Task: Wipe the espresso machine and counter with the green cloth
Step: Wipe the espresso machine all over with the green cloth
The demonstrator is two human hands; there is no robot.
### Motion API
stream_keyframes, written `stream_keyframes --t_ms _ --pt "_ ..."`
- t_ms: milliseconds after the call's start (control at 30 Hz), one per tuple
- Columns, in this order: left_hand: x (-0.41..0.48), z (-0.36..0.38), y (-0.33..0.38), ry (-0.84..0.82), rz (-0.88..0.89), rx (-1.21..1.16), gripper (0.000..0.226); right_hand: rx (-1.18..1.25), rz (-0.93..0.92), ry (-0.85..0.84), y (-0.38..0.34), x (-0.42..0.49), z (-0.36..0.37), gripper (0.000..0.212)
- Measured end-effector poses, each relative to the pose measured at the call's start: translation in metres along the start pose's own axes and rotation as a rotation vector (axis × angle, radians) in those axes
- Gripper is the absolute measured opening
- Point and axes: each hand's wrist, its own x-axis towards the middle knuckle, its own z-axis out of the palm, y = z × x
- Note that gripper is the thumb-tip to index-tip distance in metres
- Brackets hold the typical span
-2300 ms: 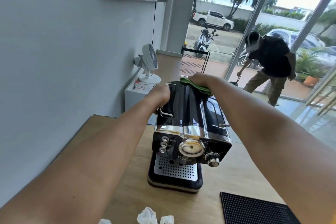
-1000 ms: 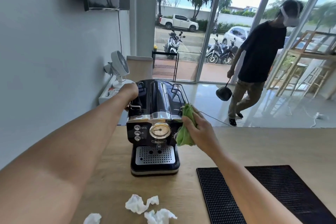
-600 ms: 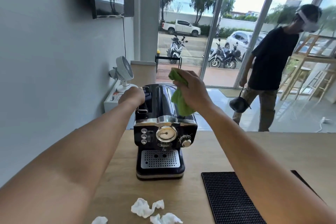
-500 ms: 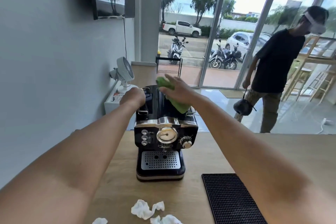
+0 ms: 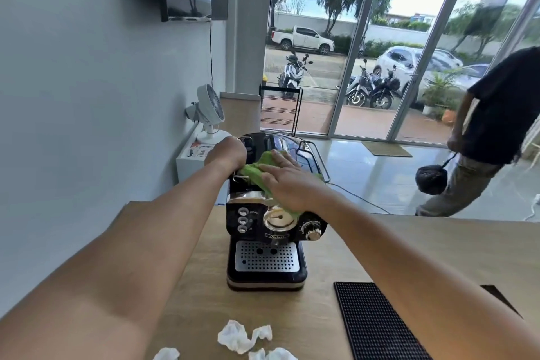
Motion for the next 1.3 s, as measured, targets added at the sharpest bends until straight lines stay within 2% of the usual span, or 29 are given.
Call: stream_keyframes --t_ms 133,233,367,600,700,733,833,867,933,1033,1100,1233,1300 --pt "-0.002 -0.002 -0.001 0.017 0.032 0.019 0.028 0.059 0.114 0.030 0.009 0.064 -0.011 0.050" --pt "-0.004 -0.003 0.000 0.016 0.021 0.018 0.028 0.040 0.092 0.039 0.007 0.070 -0.009 0.048" --pt "-0.005 -0.004 0.004 0.003 0.006 0.026 0.028 -0.021 -0.051 0.083 -0.003 0.014 0.010 0.048" --pt "-0.004 -0.005 0.003 -0.006 0.030 0.076 0.035 0.072 -0.268 0.266 0.005 -0.065 0.010 0.042" --pt "-0.004 -0.004 0.003 -0.007 0.035 0.105 0.035 0.117 -0.084 0.176 0.004 -0.075 -0.037 0.045" --pt "-0.004 -0.004 0.003 -0.007 0.029 0.108 0.035 0.143 -0.011 0.196 0.005 -0.070 -0.057 0.049" --pt "-0.001 -0.003 0.002 -0.001 0.022 0.111 0.036 0.251 0.079 0.430 0.013 -0.027 -0.094 0.050" --pt "0.000 -0.003 0.002 -0.001 0.023 0.112 0.037 0.257 0.095 0.428 0.016 -0.007 -0.095 0.043" --pt "0.001 -0.003 0.002 -0.004 0.018 0.111 0.036 0.140 0.158 0.258 0.019 0.027 -0.082 0.019" --pt "0.002 -0.002 0.002 0.006 0.023 0.137 0.036 -0.035 0.230 -0.027 0.015 0.046 -0.053 0.051" --pt "0.003 -0.002 0.002 0.007 0.023 0.144 0.037 -0.096 0.227 -0.034 0.012 0.042 -0.042 0.066" --pt "0.004 0.001 0.002 0.001 0.013 0.146 0.037 -0.419 0.195 -0.068 0.001 0.017 -0.028 0.064" --pt "0.004 0.002 0.002 0.008 0.007 0.147 0.037 -0.451 0.192 -0.029 -0.004 0.008 -0.023 0.062"
